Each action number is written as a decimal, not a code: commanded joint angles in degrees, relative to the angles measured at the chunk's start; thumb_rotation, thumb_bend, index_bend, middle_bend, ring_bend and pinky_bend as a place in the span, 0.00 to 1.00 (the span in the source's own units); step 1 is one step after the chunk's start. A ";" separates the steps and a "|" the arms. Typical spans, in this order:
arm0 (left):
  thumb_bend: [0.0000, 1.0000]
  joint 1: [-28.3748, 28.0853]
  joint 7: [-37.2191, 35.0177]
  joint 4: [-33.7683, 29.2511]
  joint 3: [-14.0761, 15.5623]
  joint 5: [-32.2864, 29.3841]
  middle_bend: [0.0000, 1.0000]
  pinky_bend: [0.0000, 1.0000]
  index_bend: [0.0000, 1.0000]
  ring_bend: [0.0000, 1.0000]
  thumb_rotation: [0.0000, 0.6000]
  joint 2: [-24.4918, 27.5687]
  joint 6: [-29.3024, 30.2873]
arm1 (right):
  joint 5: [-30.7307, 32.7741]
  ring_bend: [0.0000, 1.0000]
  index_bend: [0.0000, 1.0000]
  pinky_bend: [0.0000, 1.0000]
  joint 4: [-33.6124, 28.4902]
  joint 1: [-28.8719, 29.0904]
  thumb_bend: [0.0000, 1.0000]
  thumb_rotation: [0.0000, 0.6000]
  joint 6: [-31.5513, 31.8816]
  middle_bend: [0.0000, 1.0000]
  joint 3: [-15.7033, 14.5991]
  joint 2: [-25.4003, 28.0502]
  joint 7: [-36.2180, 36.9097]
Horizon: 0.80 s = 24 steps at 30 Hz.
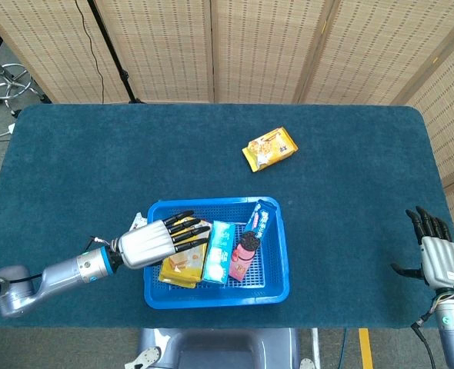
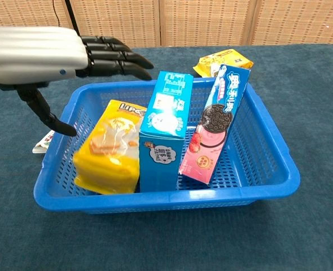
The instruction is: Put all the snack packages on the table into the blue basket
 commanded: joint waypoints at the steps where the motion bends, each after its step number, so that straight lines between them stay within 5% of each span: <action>1: 0.01 1.92 -4.07 -4.26 -0.89 -3.25 0.00 0.00 0.00 0.00 1.00 5.23 3.36 | -0.38 0.00 0.00 0.00 -0.39 -0.08 0.00 1.00 0.24 0.00 -0.13 0.13 0.02; 6: 0.01 4.65 -7.91 -7.70 -0.30 -10.58 0.00 0.00 0.00 0.00 1.00 13.88 1.17 | -1.41 0.00 0.00 0.00 -1.02 -0.19 0.00 1.00 0.59 0.00 -0.53 0.32 0.01; 11: 0.01 6.87 -10.75 -7.03 1.29 -15.12 0.00 0.00 0.00 0.00 1.00 16.75 -2.80 | -1.86 0.00 0.00 0.00 -1.16 -0.09 0.00 1.00 0.28 0.00 -0.92 0.21 -0.05; 13: 0.01 7.28 -11.96 -5.16 2.81 -16.68 0.00 0.00 0.00 0.00 1.00 15.77 -7.34 | -2.22 0.00 0.00 0.00 -1.15 0.11 0.00 1.00 0.00 0.00 -1.17 -0.05 -0.47; 14: 0.01 9.08 -10.41 -6.66 6.12 -13.18 0.00 0.00 0.00 0.00 1.00 15.53 -7.22 | -2.32 0.00 0.00 0.00 -1.15 0.19 0.00 1.00 -0.08 0.00 -1.24 -0.15 -0.64; 15: 0.01 10.16 -9.92 -4.32 6.29 -11.91 0.00 0.00 0.00 0.00 1.00 14.05 -5.79 | -2.41 0.00 0.00 0.00 -1.17 0.27 0.00 1.00 -0.16 0.00 -1.31 -0.27 -0.87; 17: 0.01 6.64 -13.66 1.28 2.99 -15.00 0.00 0.00 0.00 0.00 1.00 9.62 -11.44 | -2.41 0.00 0.00 0.00 -1.18 0.41 0.00 1.00 -0.37 0.00 -1.40 -0.47 -1.17; 24: 0.01 6.82 -11.48 4.34 1.64 -18.63 0.00 0.00 0.00 0.00 1.00 2.33 -16.96 | -1.75 0.00 0.00 0.00 -0.76 0.65 0.00 1.00 -1.07 0.00 -1.42 -0.73 -1.19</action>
